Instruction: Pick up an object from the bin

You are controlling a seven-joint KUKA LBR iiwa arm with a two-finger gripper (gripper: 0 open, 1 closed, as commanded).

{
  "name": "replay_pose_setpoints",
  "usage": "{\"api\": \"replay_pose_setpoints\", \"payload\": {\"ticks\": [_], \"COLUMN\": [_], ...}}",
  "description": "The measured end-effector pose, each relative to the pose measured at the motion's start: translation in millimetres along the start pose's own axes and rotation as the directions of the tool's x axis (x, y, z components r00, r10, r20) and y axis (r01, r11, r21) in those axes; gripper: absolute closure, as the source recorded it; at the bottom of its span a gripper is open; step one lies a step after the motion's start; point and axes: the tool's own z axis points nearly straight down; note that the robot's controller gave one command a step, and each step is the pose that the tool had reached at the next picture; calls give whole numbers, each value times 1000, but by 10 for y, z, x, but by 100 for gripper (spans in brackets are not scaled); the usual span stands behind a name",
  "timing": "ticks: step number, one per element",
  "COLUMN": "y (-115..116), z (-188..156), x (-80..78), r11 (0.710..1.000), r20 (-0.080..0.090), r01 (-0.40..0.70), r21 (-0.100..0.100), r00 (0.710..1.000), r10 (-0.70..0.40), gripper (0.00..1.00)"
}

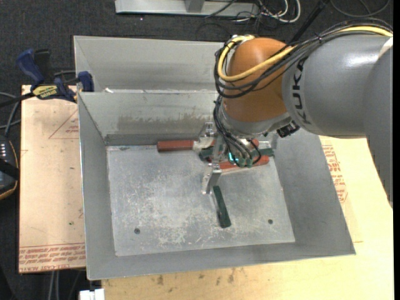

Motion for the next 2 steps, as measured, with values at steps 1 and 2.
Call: {"api": "replay_pose_setpoints", "payload": {"ticks": [1,2], "y": [-4,-542], "z": [-40,660], "x": [-18,-220], "r11": [1000,998], "r20": [7,13], "r01": [-2,59], "r21": [0,0], "r00": [1000,998], "r10": [2,-59], "gripper": [0,0]}}
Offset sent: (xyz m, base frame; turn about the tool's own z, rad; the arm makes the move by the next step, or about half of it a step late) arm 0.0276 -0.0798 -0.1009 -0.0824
